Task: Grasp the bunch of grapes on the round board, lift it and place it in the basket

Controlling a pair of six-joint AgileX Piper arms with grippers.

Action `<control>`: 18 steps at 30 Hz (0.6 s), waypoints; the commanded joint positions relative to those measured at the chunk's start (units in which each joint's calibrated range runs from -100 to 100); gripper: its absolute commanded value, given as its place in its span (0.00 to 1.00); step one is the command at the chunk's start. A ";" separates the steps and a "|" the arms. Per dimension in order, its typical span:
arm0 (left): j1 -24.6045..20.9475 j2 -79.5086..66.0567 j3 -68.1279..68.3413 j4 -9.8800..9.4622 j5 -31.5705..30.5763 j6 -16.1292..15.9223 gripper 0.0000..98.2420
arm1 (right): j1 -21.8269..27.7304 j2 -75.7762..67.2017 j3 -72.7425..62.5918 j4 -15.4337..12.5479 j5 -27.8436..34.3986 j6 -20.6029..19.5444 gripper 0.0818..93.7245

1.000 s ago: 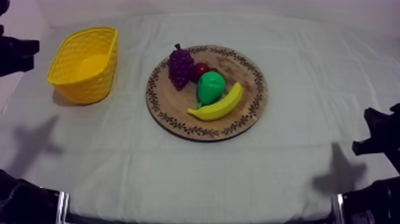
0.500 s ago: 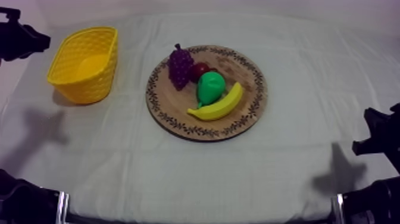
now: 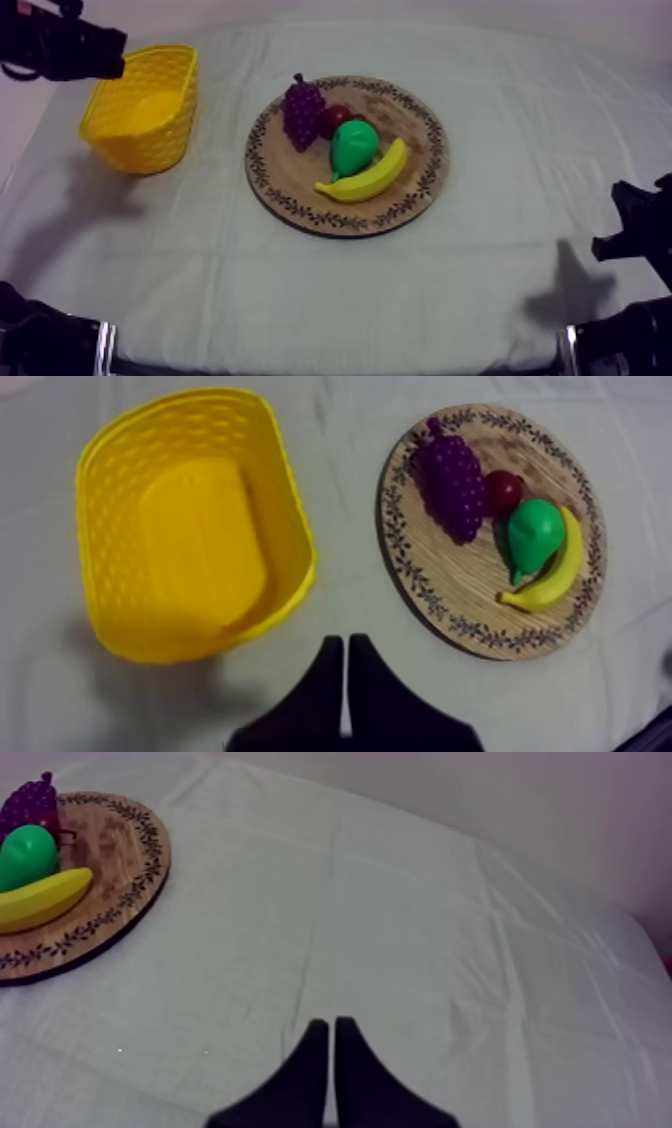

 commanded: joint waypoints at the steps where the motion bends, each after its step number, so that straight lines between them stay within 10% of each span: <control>1: 0.73 2.49 -4.19 -0.31 3.33 2.72 0.00 | 0.03 0.02 -0.01 -0.01 0.00 -0.11 0.00; 18: 7.00 21.14 -25.43 -2.35 6.07 3.62 0.00 | 0.03 0.02 -0.01 -0.01 0.00 -0.11 0.00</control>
